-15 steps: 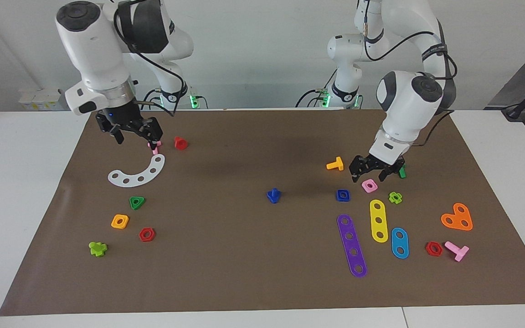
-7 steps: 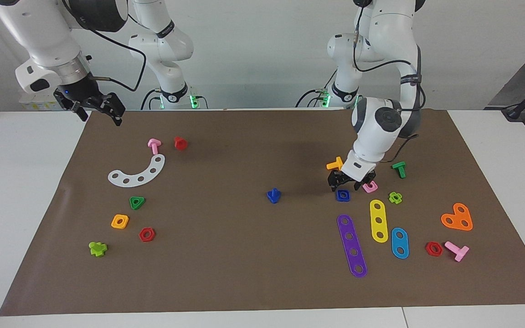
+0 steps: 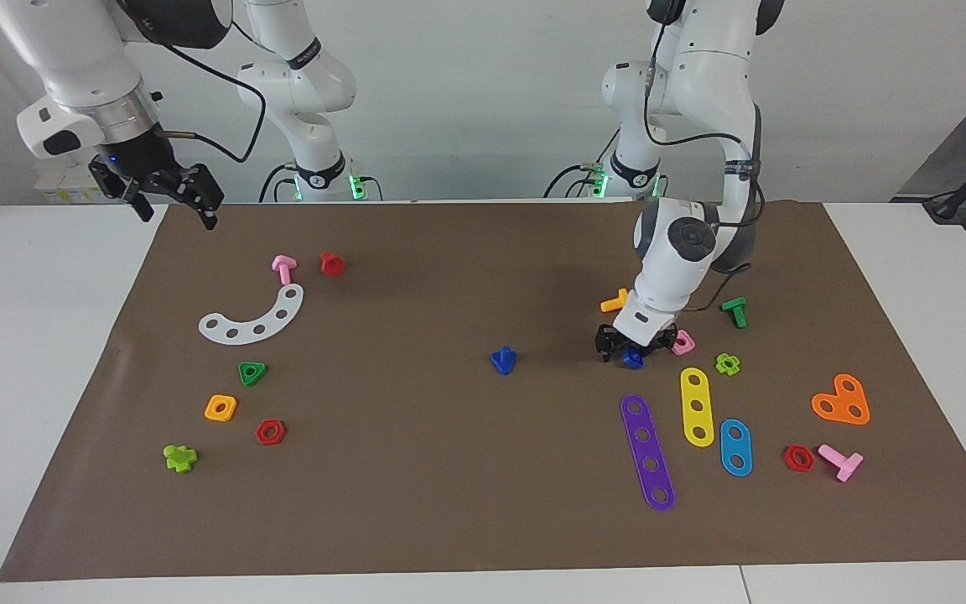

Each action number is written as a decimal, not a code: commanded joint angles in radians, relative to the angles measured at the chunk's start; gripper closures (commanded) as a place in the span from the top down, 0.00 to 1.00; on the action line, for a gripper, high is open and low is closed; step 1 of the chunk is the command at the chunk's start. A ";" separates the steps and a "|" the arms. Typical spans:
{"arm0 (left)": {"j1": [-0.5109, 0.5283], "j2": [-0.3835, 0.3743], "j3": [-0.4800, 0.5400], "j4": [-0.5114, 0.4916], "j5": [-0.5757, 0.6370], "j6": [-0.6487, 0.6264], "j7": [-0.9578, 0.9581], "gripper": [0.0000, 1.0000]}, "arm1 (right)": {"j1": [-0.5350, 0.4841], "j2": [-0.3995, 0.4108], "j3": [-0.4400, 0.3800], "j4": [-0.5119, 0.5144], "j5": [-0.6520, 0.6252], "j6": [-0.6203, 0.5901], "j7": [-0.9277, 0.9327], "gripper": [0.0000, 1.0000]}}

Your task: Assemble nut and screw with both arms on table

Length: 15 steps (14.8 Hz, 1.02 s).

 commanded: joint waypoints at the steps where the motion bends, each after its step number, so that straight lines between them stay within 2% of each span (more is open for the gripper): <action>1: 0.004 -0.008 0.008 0.009 0.027 0.010 -0.017 0.81 | -0.001 -0.001 0.012 -0.001 0.000 0.009 0.040 1.00; 7: 0.013 -0.010 0.008 0.113 0.027 -0.126 -0.023 0.81 | -0.003 -0.006 0.021 -0.004 0.012 0.009 0.060 1.00; 12: 0.010 -0.007 0.006 0.110 0.027 -0.100 -0.029 0.80 | -0.001 -0.006 0.021 -0.007 0.017 0.009 0.060 1.00; 15: -0.003 -0.001 0.005 0.084 0.027 -0.031 -0.074 0.80 | -0.003 -0.006 0.021 -0.007 0.017 0.009 0.059 1.00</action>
